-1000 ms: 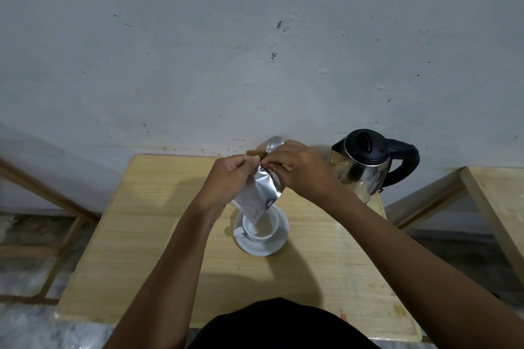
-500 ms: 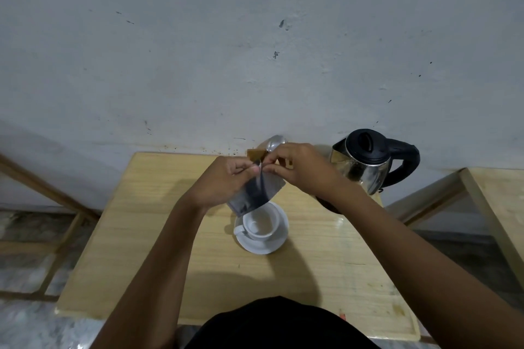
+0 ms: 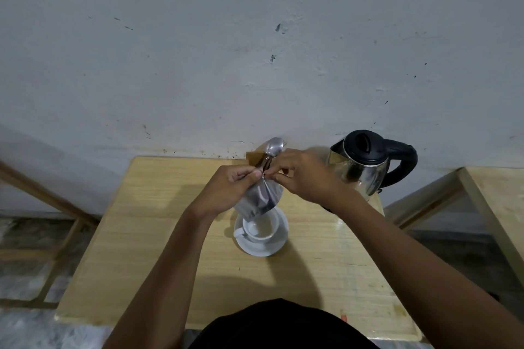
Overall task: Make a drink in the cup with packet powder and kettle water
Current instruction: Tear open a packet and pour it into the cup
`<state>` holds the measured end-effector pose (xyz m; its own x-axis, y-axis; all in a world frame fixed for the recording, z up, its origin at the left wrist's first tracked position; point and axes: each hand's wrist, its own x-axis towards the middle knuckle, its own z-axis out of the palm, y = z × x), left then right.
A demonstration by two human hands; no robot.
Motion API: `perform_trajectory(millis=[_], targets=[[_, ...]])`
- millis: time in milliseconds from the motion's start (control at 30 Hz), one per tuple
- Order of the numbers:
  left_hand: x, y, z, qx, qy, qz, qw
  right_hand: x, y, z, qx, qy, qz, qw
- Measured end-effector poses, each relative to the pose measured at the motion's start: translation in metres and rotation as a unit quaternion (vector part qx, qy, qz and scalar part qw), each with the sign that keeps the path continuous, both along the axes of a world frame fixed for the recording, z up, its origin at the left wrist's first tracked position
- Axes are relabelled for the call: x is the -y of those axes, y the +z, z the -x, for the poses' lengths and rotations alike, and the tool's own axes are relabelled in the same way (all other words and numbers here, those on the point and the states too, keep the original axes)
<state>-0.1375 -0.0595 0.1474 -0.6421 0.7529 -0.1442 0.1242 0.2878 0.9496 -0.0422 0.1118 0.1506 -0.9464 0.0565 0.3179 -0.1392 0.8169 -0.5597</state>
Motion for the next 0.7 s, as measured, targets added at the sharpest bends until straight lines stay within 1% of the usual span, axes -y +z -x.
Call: perform_trajectory(millis=[133,300,367,533,700], targets=[[0.001,-0.011,-0.003,0.065,0.013,-0.003,0.998,0.007,-0.012,-0.006,-0.072,0.000,-0.028,0.997],[0.000,-0.020,-0.002,0.099,0.017,-0.015,0.995,0.012,-0.013,-0.010,-0.120,0.004,-0.045,0.992],[0.001,-0.025,0.000,0.103,0.026,-0.013,0.994,0.013,-0.014,-0.012,-0.127,0.007,-0.040,0.991],[0.014,-0.033,0.013,0.089,0.031,0.027,0.995,0.018,-0.019,-0.022,-0.117,0.018,-0.034,0.992],[0.012,-0.035,0.010,0.089,0.055,0.016,0.994,0.019,-0.022,-0.027,-0.124,0.004,0.002,0.992]])
